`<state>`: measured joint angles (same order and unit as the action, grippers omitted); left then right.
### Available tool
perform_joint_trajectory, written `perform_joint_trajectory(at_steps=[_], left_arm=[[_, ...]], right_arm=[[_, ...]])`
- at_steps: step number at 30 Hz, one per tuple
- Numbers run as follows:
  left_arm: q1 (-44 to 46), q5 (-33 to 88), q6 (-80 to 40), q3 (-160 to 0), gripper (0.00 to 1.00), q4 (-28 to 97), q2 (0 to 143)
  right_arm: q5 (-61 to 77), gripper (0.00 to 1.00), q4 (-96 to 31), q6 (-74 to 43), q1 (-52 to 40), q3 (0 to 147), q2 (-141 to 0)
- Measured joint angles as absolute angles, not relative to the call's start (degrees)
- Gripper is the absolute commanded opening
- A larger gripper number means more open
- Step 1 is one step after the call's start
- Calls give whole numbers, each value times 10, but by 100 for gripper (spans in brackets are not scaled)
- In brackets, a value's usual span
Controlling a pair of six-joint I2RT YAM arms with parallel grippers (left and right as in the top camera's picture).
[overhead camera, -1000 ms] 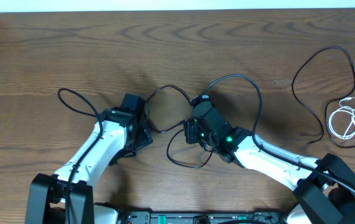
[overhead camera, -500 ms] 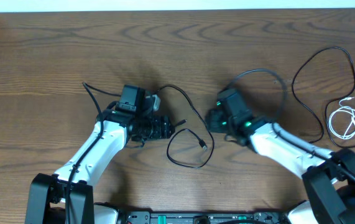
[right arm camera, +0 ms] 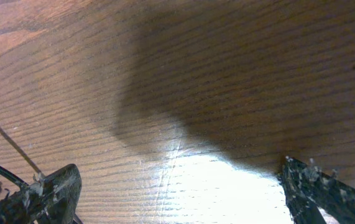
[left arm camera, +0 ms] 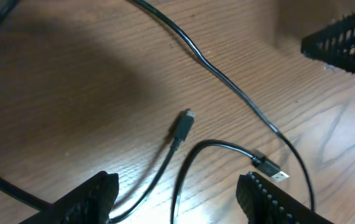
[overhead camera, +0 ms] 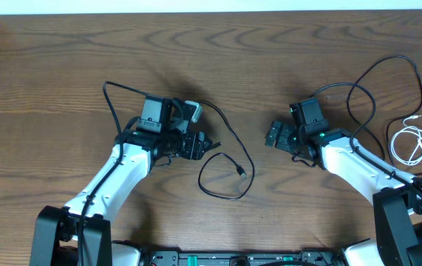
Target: Untangle cables
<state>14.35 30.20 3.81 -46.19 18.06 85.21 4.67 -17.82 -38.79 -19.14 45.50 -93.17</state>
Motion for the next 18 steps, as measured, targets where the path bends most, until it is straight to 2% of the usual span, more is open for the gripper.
perform_joint_trajectory(at_steps=[12, 15, 17, 18], left_arm=[[143, 283, 65, -462, 57, 172, 907], [143, 283, 67, -462, 47, 170, 937], [143, 283, 69, -462, 28, 171, 956], [143, 283, 73, -462, 27, 172, 964]], right_arm=[[46, 99, -178, -388, -194, 455, -931], [46, 99, -178, -388, -196, 455, -931], [46, 99, -178, -388, -199, 455, -931], [45, 99, -177, -388, -200, 455, -931]])
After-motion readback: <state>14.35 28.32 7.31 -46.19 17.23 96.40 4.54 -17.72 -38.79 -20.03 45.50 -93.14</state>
